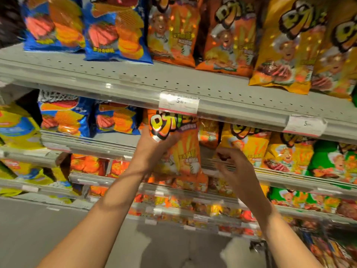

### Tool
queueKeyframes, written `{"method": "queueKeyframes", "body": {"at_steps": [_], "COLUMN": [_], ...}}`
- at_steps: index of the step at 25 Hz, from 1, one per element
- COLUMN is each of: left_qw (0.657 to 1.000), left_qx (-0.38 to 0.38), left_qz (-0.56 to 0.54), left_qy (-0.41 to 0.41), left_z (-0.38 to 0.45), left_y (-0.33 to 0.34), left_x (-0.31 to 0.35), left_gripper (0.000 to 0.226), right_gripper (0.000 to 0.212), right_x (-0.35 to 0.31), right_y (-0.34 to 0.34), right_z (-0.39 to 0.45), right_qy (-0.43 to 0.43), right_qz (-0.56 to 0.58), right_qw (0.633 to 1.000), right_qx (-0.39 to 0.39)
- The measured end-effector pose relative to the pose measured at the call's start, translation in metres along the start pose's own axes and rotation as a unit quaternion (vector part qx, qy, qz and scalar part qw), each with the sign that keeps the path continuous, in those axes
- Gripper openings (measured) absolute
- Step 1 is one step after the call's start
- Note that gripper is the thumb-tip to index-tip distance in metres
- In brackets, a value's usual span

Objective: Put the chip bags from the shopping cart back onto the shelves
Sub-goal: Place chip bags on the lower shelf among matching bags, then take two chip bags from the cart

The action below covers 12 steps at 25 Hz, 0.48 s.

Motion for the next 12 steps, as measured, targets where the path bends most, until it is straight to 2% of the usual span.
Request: {"method": "queueKeyframes", "body": {"at_steps": [3, 5, 9, 12], "left_qw": [0.999, 0.997, 0.995, 0.995], "left_qx": [-0.011, -0.023, -0.084, -0.081], "left_qz": [-0.035, -0.007, -0.011, -0.016], "left_qy": [0.039, 0.07, 0.051, 0.047], "left_z": [0.028, 0.043, 0.075, 0.083], "left_y": [0.008, 0.018, 0.043, 0.049], "left_x": [0.018, 0.031, 0.017, 0.007], "left_gripper": [0.037, 0.038, 0.033, 0.021], "right_gripper": [0.031, 0.029, 0.028, 0.03], "right_x": [0.005, 0.003, 0.006, 0.014], "right_y": [-0.008, -0.014, -0.022, -0.026], "right_z": [0.006, 0.009, 0.017, 0.022], "right_qy": [0.013, 0.004, -0.015, 0.007], "right_qz": [-0.006, -0.004, -0.002, 0.012], "right_qw": [1.0, 1.0, 1.0, 1.0], "right_qx": [0.008, 0.016, 0.002, -0.017]}}
Point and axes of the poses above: each hand's wrist, its own z-axis towards the middle knuckle, its own y-axis out of the palm, x = y × z, the point moved 7 cm from there along z, towards the middle knuckle, and after that the axes turned 9 degrees about -x, right-handed, at the moved point
